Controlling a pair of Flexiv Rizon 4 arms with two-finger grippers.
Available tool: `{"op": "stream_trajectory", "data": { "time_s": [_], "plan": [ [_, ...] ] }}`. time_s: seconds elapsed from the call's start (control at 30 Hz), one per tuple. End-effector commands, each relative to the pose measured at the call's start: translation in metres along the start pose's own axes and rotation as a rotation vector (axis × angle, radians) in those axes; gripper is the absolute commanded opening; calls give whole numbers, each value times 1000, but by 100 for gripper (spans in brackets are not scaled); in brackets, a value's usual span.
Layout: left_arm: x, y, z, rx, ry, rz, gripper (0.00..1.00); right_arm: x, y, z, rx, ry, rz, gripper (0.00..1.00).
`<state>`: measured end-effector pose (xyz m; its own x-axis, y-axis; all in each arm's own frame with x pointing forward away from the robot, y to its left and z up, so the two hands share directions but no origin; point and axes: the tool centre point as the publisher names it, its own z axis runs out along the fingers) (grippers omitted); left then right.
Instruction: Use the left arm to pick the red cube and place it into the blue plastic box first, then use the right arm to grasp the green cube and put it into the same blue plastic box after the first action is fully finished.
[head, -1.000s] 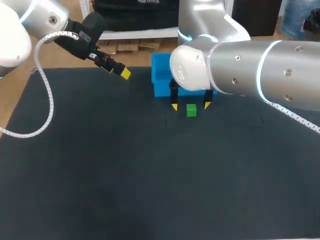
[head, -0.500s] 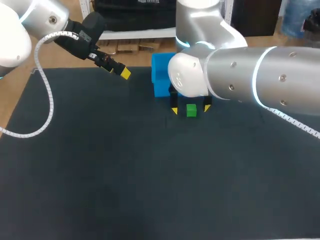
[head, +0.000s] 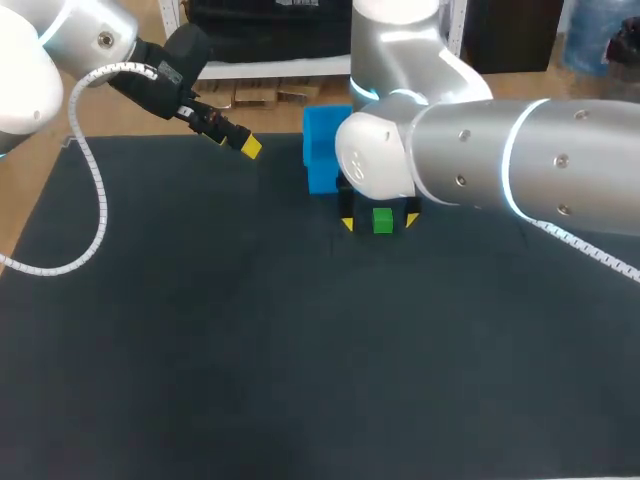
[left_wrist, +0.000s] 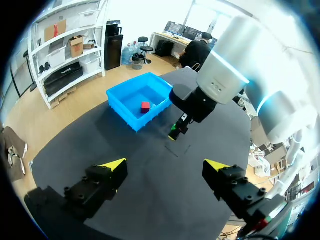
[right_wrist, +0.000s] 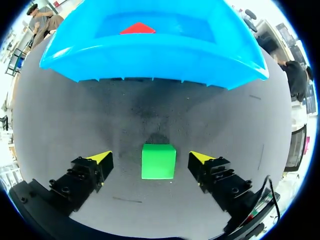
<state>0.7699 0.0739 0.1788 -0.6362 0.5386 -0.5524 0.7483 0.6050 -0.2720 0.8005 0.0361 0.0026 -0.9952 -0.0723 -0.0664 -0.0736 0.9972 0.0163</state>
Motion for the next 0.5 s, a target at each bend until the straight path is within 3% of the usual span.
{"op": "stream_trajectory", "data": {
  "time_s": [0.03,0.17,0.2,0.5],
  "plan": [
    [1,0,0,0,-4,1,100,1,-2,2,-5,-6,7,43],
    [1,0,0,0,-4,1,100,1,-3,3,-9,-7,11,5],
    [1,0,0,0,-4,1,100,2,-3,3,-9,-7,12,0],
    [1,0,0,0,-4,1,100,4,-5,4,-17,-7,17,0]
  ]
}}
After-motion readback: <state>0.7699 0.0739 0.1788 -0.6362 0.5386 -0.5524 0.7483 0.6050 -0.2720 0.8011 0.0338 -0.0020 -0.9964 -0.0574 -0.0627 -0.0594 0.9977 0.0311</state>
